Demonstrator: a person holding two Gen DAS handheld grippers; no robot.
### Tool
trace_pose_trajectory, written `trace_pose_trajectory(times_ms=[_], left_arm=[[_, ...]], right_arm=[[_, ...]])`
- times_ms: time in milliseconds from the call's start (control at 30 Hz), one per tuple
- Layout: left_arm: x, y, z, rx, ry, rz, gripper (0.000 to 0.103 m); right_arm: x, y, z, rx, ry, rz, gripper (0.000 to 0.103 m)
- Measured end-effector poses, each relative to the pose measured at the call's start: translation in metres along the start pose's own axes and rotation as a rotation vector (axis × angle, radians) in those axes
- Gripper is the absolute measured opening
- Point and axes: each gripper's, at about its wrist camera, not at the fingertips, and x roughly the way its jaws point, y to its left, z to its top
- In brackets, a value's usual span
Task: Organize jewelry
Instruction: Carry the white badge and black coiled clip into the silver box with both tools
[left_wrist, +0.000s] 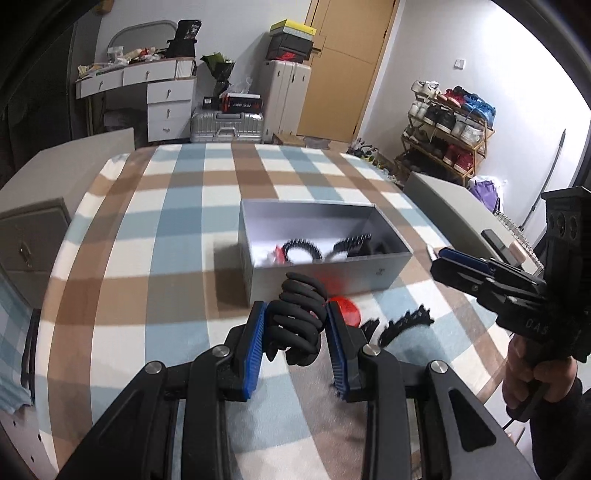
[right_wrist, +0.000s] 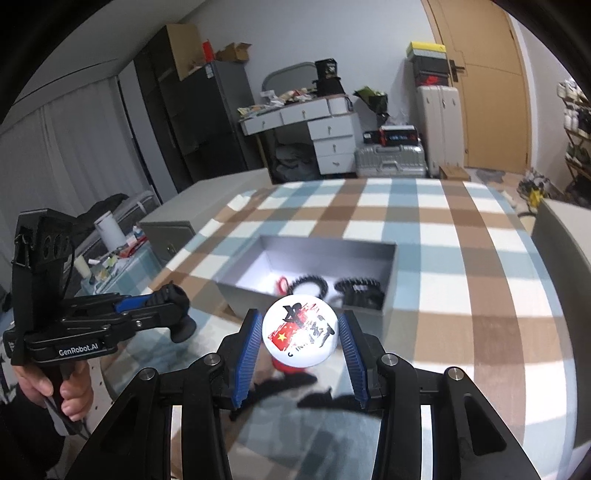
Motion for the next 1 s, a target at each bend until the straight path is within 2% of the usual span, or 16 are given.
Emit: trace_pose_trajectory(times_ms=[267, 500, 1000], left_arm=[[0.021, 0.004, 0.036, -0.011, -0.034, -0.03, 0.026], [0.035, 0.004, 0.053, -0.01, -0.028, -0.053, 0.026], [0.072, 0.0, 0.066, -0.007, 0.062, -0.09, 0.026]], right_arm=[[0.016, 0.001, 0.03, -0.003, -0.037, 0.03, 0.042], [0.034, 0.0, 0.047, -0.016, -0.041, 0.048, 0.042], [0.067, -0.023, 0.057, 0.016, -0.006, 0.03, 0.042]])
